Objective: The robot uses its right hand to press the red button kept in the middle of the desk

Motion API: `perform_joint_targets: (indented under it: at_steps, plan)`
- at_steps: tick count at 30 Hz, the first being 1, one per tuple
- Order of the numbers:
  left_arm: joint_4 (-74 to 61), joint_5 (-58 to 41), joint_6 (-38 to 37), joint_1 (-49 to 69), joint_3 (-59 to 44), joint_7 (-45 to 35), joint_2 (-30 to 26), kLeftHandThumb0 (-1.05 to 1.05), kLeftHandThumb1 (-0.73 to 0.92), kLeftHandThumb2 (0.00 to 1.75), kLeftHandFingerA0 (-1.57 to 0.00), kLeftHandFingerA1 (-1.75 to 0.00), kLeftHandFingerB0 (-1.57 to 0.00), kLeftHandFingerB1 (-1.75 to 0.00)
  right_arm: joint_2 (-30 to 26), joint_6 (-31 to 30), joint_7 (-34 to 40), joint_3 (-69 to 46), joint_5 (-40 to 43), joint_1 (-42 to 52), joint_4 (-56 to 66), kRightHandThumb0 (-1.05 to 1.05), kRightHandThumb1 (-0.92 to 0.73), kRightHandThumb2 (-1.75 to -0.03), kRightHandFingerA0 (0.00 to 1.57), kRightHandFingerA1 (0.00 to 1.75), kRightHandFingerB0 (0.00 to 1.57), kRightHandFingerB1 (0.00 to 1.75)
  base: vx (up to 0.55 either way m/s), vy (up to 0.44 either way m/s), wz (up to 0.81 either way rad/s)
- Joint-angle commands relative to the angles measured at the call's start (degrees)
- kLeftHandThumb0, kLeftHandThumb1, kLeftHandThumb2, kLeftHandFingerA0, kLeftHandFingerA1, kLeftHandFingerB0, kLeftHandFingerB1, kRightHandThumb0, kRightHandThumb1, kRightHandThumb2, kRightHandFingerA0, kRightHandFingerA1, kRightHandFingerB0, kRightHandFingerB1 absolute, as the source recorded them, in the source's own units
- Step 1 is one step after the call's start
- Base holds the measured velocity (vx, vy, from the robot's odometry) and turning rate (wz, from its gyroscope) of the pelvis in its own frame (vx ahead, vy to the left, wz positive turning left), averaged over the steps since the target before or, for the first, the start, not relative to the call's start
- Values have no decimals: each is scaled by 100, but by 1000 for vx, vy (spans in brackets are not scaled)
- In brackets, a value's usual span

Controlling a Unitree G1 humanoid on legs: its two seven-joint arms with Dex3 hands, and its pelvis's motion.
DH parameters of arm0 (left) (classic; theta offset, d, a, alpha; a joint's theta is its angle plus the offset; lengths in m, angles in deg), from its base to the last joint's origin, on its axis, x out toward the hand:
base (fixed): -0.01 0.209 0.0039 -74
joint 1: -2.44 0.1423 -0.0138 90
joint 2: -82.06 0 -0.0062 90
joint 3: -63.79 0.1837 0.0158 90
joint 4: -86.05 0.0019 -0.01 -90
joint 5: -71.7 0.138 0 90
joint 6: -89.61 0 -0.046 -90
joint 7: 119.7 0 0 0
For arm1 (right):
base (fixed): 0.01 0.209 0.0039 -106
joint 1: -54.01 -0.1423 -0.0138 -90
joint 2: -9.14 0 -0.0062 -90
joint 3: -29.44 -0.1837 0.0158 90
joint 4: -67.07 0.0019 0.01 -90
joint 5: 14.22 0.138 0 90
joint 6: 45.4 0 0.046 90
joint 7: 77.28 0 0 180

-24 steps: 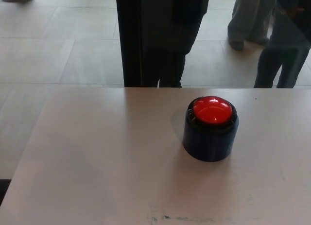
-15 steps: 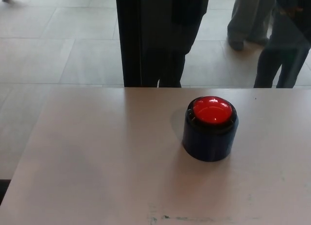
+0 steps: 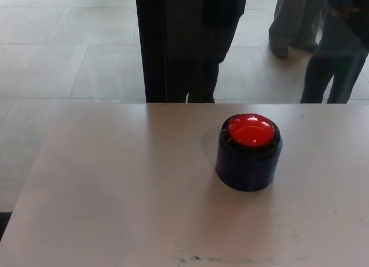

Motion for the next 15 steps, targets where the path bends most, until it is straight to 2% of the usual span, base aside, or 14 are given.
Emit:
perform_joint_targets:
  at_steps: [1, 2, 3, 4, 5, 6, 7, 8, 9, 10, 11, 13, 14, 15]
  plan:
    - [108, -220, 193, -47, -40, -147, -246, -91, 65, 97, -5, -42, -5, -34, -215, -340, 264, 676, 159, -943, 1607, -73, -69, -61, 81, 82, 39, 61, 0, 0, 0]
    - [90, -182, 170, -38, -2, -170, -261, -89, 64, 98, -6, -44, -4, -35, -186, -370, 275, 922, 35, -1059, 1959, -78, -66, -61, 82, 79, 41, 60, 0, 0, 0]
    - [115, -294, 289, -79, -90, -181, -255, -91, 63, 96, -6, -43, -7, -36, -92, -574, 309, 1076, 125, -1198, 2370, -79, -54, -66, 80, 75, 42, 59, 0, 0, 0]
    - [5, -291, 321, -34, -83, -143, -237, -77, 75, 64, -13, -33, -14, -26, -49, -729, 430, 1284, 26, -1303, 2684, -78, -61, -59, 73, 72, 44, 56, 0, 0, 0]
    - [-42, -276, 303, -9, -69, -124, -225, -77, 75, 64, -13, -33, -14, -27, -17, -835, 500, 1450, -36, -1422, 2876, -74, -45, -88, 63, 75, 41, 60, 0, 0, 0]
    - [-14, -255, 241, -11, -56, -128, -224, -38, 40, 100, -1, -51, 0, -48, 95, -970, 568, 1721, -46, -1721, 3131, -62, -41, -83, 48, 76, 36, 57, 0, 0, 0]
    - [58, -206, 152, -36, -22, -133, -243, -89, 64, 98, -10, -45, -7, -39, 258, -1086, 671, 2017, -69, -2070, 3378, -50, -54, -57, 40, 75, 40, 51, 0, 0, 0]
    - [103, -162, 107, -58, 13, -130, -262, -38, 39, 100, -1, -51, 0, -48, 407, -1148, 811, 2257, -198, -2358, 3439, -16, -63, -59, 43, 67, 45, 44, 0, 0, 0]
    - [106, -184, 154, -64, -2, -135, -272, -38, 39, 100, -1, -51, 0, -48, 548, -1209, 930, 2444, -287, -2603, 3461, -16, -63, -59, 43, 67, 45, 44, 0, 0, 0]
    - [106, -195, 165, -67, -8, -143, -271, -38, 38, 99, -1, -51, 0, -48, 596, -1192, 961, 2501, -334, -2668, 3446, -8, -63, -70, 47, 65, 48, 52, 0, 0, 0]
    - [106, -208, 178, -70, -17, -154, -270, -38, 38, 99, -1, -51, 0, -48, 655, -1168, 998, 2572, -391, -2750, 3424, -8, -63, -70, 47, 65, 48, 52, 0, 0, 0]
    - [91, -179, 157, -57, 6, -143, -271, -38, 39, 100, -1, -51, 0, -48, 911, -1199, 1107, 2791, -446, -3030, 3356, 5, -67, -84, 51, 59, 57, 55, 0, 0, 0]
    - [42, -182, 184, -41, 10, -130, -262, -38, 39, 100, -1, -51, 0, -48, 1063, -1227, 1149, 2930, -484, -3182, 3294, 5, -67, -84, 51, 59, 57, 55, 0, 0, 0]
    - [17, -189, 190, -27, 8, -115, -245, -38, 39, 100, -1, -50, 0, -48, 1129, -1224, 1210, 3037, -587, -3265, 3253, 7, -65, -91, 53, 60, 58, 57, 0, 0, 0]
